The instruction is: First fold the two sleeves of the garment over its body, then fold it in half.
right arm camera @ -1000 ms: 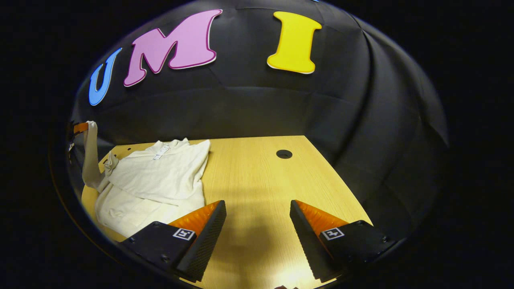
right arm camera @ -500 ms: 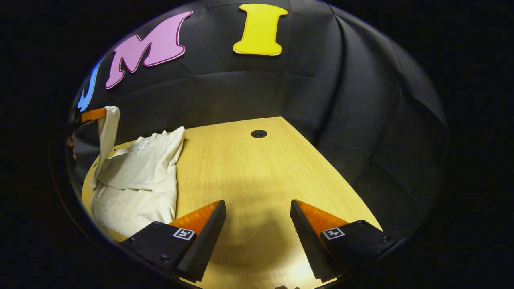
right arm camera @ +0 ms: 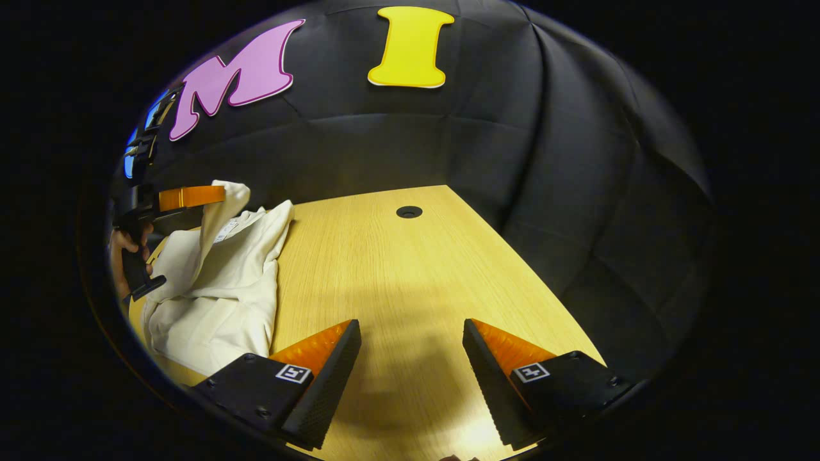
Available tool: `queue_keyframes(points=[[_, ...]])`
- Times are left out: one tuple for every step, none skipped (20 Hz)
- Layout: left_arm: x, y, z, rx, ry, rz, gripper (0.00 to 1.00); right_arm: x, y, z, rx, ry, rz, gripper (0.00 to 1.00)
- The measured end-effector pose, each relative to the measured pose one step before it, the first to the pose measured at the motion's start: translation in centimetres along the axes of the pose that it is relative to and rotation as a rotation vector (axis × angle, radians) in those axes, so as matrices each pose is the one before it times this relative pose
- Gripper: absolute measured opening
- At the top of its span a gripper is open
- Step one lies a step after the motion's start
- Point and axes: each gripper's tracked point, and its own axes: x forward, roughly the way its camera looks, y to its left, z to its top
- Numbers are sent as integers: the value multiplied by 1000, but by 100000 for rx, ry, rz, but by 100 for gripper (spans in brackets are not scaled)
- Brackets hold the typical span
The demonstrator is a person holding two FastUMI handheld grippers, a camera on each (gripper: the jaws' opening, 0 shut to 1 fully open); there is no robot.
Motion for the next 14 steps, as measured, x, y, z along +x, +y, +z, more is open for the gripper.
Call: queue_keyframes(points=[[-7, -1, -237, -654, -58, 533, 31, 7, 248, -178, -192, 768, 786, 98], [-315, 179, -69, -493, -158, 475, 48, 106, 624, -203, -342, 196, 1085, 98], [-291, 49, -218, -211, 229, -55, 65, -74, 905, 15, -411, 85, 1378, 98], [-730, 427, -75, 387, 255, 568, 82, -86, 810, -58, -495, 607, 1494, 98], [-1107, 601, -87, 714, 184, 1233, 99, 51, 723, -210, -355, 1517, 1088, 98], [-917, 838, -241, 772, 36, 1633, 99, 17, 707, -248, -81, 1573, 1310, 97], [-1043, 876, -225, 614, 150, 1584, 100, -65, 991, -122, 222, 880, 2089, 97], [-1111, 957, -606, 382, 909, 1516, 100, 20, 1129, 1, 298, 553, 1959, 97], [-1119, 1267, -698, -190, 1325, 2525, 100, 35, 1033, -66, 295, 693, 2025, 98], [-1060, 1209, -846, -799, 1681, 2360, 100, 5, 1007, -321, 163, 905, 1960, 98], [-1165, 1248, -779, -1211, 1002, 2535, 100, 77, 1150, -259, -6, 1281, 2311, 99], [-1082, 1363, -885, -1644, 775, 2554, 100, 93, 1116, -266, -372, 1132, 1824, 92], [-1085, 1285, -996, -1702, 1440, 2063, 100, 136, 961, -262, -771, 1110, 1560, 99], [-1096, 1367, -1255, -1167, 2215, 2552, 100, 172, 931, -339, -823, 980, 1698, 99]])
